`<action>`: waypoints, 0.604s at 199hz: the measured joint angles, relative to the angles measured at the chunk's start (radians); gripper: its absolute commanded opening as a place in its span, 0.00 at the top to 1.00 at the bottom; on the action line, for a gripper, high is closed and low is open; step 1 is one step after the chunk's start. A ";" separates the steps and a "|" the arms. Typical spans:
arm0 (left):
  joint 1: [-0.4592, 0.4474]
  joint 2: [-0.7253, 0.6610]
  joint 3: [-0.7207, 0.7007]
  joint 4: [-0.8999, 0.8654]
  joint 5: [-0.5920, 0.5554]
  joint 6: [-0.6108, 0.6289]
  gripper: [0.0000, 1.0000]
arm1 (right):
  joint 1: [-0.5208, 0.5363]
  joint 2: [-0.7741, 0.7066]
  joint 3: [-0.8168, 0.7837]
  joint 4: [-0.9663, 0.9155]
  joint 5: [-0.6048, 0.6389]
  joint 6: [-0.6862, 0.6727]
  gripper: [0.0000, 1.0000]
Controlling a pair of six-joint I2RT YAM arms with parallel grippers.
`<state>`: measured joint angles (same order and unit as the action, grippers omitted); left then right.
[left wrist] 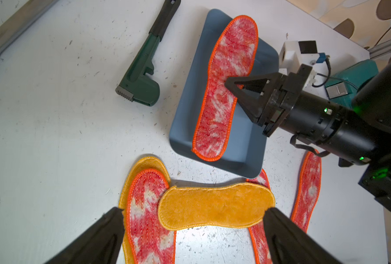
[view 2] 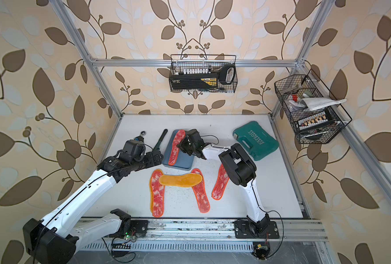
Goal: Put the insoles into the storage box
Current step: Place the insole in the storage box.
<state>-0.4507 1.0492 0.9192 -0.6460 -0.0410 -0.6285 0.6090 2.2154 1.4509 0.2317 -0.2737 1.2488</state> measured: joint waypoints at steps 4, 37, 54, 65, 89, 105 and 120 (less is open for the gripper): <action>0.000 0.000 0.000 0.000 0.000 0.000 0.01 | -0.002 0.010 0.010 -0.005 0.000 0.000 1.00; 0.000 -0.003 -0.002 -0.001 0.002 0.000 0.01 | -0.007 0.066 0.064 -0.047 0.000 -0.006 1.00; 0.006 -0.003 -0.003 -0.001 0.007 0.000 0.01 | -0.007 0.085 0.079 -0.068 0.000 -0.012 1.00; 0.007 -0.003 -0.005 -0.001 0.009 0.000 0.01 | -0.007 0.093 0.089 -0.082 0.000 -0.015 0.99; 0.007 -0.003 -0.009 -0.002 0.016 0.000 0.01 | -0.006 0.108 0.114 -0.106 0.000 -0.022 0.96; 0.013 -0.003 -0.016 0.000 0.018 0.000 0.01 | -0.005 0.111 0.124 -0.118 0.000 -0.024 0.94; 0.013 -0.001 -0.023 0.001 0.019 0.000 0.01 | -0.002 0.112 0.133 -0.131 0.001 -0.027 0.93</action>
<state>-0.4374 1.0481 0.8959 -0.6453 -0.0223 -0.6289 0.6075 2.3272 1.5837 0.1009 -0.2729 1.2221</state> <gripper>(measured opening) 0.987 0.067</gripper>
